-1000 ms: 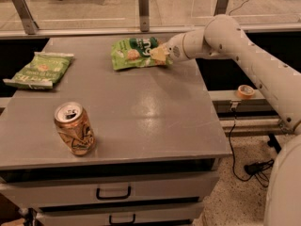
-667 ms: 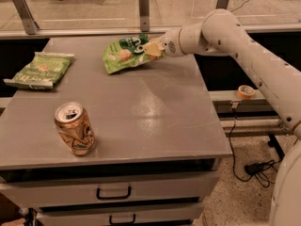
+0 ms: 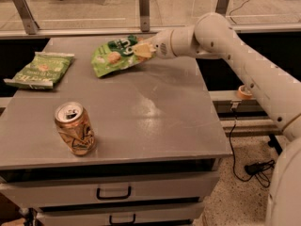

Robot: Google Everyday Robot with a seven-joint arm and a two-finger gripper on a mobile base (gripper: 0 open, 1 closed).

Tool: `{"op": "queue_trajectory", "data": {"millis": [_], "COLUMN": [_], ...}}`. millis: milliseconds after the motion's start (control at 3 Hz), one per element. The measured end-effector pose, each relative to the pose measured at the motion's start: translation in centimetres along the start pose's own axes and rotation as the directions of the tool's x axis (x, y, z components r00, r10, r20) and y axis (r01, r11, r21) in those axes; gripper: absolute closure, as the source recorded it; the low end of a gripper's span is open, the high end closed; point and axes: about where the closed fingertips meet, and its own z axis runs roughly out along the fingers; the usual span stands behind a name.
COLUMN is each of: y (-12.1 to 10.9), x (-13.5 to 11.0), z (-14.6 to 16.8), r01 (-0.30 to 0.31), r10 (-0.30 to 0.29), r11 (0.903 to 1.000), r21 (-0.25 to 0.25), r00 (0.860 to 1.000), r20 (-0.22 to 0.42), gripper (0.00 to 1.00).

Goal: Move green rice chip bag near orange can

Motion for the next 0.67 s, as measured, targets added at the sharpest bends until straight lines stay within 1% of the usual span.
{"op": "queue_trajectory", "data": {"millis": [333, 667], "y": [4.5, 7.3], "x": [-2.2, -3.9], "z": [4.1, 6.8], "r01": [0.023, 0.050], "r10": [-0.015, -0.031], "r11": [0.9912, 0.9791], "r21": [-0.130, -0.197], "r00": [0.998, 0.995], "r20": [0.060, 0.100], "gripper": [1.00, 1.00]}}
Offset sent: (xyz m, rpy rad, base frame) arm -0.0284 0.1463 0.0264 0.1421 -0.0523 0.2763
